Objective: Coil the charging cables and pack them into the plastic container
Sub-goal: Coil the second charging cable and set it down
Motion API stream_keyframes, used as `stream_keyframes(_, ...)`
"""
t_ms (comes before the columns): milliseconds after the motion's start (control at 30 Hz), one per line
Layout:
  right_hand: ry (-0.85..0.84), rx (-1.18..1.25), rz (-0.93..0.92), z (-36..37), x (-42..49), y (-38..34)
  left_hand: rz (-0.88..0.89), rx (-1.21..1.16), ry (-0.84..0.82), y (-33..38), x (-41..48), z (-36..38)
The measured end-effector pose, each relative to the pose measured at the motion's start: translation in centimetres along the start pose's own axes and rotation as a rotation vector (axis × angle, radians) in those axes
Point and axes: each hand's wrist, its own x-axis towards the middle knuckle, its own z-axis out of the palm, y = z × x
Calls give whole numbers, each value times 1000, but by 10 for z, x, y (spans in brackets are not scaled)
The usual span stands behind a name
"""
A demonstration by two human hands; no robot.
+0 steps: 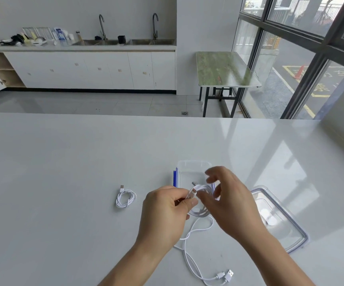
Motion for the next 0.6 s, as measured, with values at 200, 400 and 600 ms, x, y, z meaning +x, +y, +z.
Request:
stream_keyframes(200, -302, 724, 348, 7, 7, 0, -123, -98, -100, -1, 2, -5)
stream_keyframes(400, -355, 1466, 631, 2, 9, 12, -233, -195, -101, -7, 7, -11)
stream_keyframes(600, 266, 1423, 587, 4, 12, 24, -254, -200, -129, -10, 5, -10)
